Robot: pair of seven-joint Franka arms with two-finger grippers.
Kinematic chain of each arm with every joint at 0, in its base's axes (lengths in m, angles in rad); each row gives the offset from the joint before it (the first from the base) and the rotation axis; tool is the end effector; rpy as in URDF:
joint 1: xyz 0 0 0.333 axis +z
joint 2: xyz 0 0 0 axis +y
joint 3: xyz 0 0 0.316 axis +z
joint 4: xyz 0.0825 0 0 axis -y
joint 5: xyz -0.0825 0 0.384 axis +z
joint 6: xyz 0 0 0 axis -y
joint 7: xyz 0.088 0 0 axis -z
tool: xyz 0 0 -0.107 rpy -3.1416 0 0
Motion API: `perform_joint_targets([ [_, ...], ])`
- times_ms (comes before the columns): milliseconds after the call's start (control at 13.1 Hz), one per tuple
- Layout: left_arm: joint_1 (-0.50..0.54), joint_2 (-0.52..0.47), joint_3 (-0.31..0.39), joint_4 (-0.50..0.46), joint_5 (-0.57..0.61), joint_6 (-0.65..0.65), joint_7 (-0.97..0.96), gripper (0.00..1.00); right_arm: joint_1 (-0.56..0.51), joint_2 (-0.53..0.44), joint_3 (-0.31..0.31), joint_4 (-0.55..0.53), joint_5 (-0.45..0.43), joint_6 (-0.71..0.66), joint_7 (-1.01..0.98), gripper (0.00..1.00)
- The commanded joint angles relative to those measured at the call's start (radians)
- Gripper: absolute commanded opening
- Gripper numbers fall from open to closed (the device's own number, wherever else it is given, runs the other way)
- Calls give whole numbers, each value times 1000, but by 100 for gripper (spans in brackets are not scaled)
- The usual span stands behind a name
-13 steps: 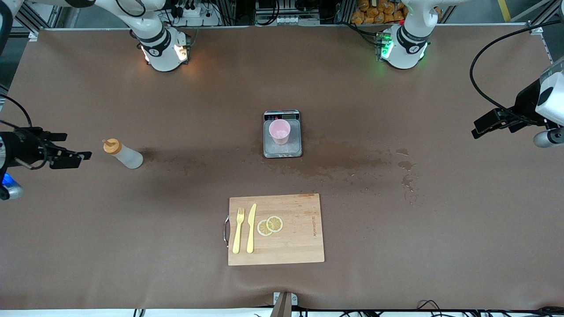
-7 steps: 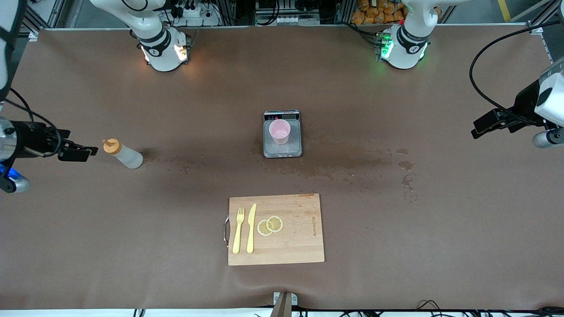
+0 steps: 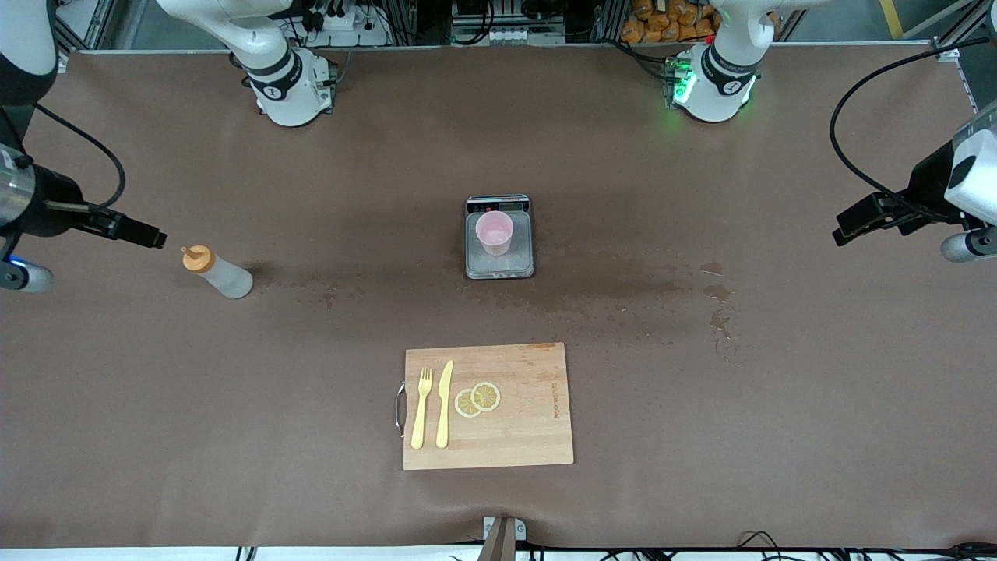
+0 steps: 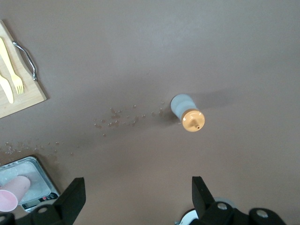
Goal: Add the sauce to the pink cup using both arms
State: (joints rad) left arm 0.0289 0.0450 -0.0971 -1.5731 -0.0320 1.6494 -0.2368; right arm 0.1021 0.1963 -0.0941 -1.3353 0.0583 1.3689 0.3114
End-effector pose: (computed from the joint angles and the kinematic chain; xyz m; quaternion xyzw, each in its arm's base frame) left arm 0.5739 -0.0412 0.6052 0.9961 0.0853 0.0128 0.0203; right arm 0.5921 0.0179 0.6050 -0.9856 0.1470 0.0830 0.0066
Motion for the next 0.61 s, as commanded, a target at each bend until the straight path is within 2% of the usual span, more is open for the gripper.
perform_joint_targets([
  [0,3,-4,2,2,-5,-8,17,100,-25,-81,5,-57,-28,24,-110,100],
  [534,3,-4,2,2,-5,-8,17,100,-137,-210,4,-74,-3,-4,-216,100],
])
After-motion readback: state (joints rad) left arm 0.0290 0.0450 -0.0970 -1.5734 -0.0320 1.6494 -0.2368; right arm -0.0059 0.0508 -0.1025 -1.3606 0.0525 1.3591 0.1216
